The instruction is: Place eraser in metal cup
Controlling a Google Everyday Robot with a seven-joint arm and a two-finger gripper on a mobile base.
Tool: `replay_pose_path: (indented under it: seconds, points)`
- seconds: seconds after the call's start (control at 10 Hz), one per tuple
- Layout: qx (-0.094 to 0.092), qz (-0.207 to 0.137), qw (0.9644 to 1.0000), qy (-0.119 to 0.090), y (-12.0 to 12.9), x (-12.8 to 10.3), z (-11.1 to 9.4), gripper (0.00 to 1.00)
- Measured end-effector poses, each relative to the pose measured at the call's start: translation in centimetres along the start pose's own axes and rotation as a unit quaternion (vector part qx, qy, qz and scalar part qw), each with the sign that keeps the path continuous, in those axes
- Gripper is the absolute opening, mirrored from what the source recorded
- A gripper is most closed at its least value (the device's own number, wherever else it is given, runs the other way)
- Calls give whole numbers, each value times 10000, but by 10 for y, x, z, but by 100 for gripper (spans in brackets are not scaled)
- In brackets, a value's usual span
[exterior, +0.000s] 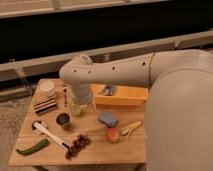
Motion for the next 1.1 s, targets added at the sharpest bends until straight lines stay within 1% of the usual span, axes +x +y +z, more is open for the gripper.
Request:
replay_pose_path:
  seconds: [1.0,1.1]
  points:
    - [15,-8,10000,-6,1,-1,-1,65]
    - [27,-138,9999,-45,2,-6,-3,65]
